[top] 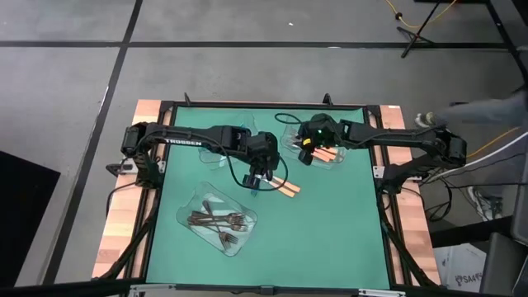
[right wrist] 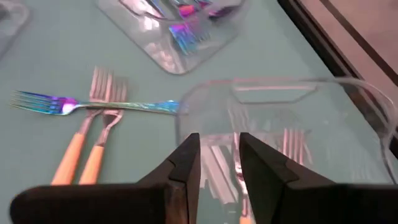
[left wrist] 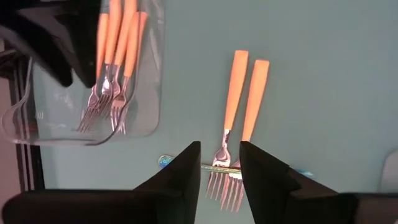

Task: Sort silverware by color (type)
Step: Put the blue fork into the top left transparent bin

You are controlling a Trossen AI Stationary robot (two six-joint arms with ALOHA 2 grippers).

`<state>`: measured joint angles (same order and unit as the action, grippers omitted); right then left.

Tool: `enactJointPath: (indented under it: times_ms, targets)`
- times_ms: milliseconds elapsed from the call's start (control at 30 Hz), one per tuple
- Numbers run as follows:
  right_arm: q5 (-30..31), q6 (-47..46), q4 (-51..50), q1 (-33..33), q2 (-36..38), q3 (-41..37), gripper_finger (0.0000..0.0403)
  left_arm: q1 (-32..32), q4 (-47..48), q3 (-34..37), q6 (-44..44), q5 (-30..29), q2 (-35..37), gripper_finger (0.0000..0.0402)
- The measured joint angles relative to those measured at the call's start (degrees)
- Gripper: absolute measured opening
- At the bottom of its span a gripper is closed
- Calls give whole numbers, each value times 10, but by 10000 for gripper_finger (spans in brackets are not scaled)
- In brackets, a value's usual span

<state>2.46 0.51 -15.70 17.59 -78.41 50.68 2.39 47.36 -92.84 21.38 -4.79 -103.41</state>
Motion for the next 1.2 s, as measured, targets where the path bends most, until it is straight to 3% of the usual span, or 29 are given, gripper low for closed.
enactJointPath:
  times_ms: [267,567,967,1200]
  targets:
    - [0,0,1,-31,0,3,99,0,-12,29,31,0,-29,88]
    - [11,-1,-2,-37,0,3,99,0,-17,43,-194,-4,-85,86]
    - [11,-2,-3,-37,0,3,99,0,-19,43,-392,-7,-147,85]
    - [11,-2,-3,-37,0,3,99,0,-17,43,-489,-63,-147,85]
